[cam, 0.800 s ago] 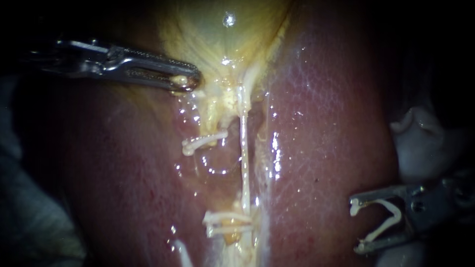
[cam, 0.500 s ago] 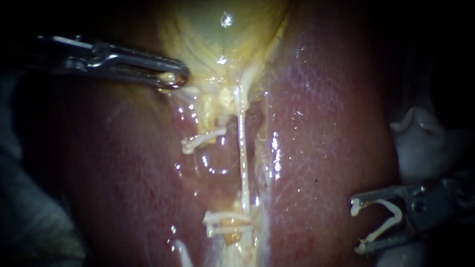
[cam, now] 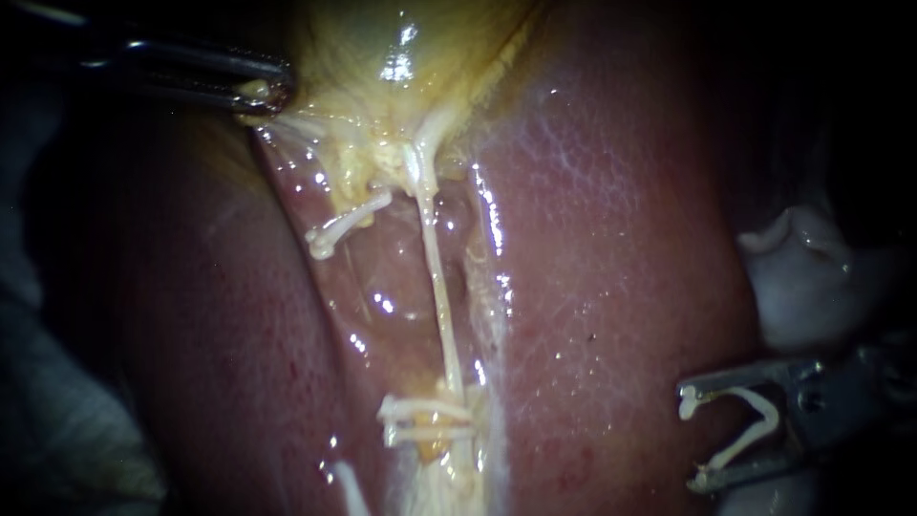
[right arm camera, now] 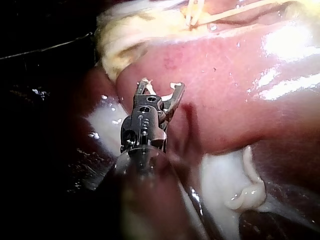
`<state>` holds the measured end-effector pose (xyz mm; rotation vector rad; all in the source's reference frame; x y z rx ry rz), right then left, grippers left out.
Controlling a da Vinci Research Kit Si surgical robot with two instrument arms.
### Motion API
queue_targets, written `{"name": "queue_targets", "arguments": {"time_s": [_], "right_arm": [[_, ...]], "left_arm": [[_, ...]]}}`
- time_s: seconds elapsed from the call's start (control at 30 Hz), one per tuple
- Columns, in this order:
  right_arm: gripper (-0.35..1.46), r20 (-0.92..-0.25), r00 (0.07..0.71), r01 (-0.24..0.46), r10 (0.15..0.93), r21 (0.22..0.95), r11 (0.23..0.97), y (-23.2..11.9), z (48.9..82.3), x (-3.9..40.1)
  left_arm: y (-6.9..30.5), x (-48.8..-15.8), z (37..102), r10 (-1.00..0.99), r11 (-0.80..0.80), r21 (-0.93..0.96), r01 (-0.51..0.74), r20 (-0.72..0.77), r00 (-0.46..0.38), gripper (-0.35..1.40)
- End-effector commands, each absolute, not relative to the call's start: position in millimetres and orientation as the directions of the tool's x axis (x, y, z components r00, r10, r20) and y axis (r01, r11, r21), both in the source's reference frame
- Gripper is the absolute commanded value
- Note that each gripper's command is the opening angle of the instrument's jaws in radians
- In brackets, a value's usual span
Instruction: Clipping first clip right tube
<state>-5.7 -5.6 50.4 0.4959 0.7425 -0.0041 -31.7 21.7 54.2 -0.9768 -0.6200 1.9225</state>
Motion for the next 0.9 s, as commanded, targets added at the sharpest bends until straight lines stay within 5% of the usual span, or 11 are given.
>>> {"name": "queue_targets", "arguments": {"time_s": [0.03,0.4,0.9], "right_arm": [[0.5,-0.659,0.731,0.176,0.179,0.435,0.883,-5.5,50.4,-5.4],[0.48,-0.731,0.569,0.197,0.377,0.566,0.8,-5.0,51.0,-1.5],[0.5,-0.675,0.436,0.124,0.596,0.701,0.702,-2.7,54.1,4.4]], "left_arm": [[21.7,-31.7,54.3,0.865,-0.5,-0.724,-0.475,-0.39,-0.316,-0.35],[21.7,-31.8,54.3,0.865,-0.499,-0.724,-0.476,-0.39,-0.315,-0.35],[21.6,-32.0,54.4,0.865,-0.499,-0.723,-0.477,-0.39,-0.314,-0.35]]}}
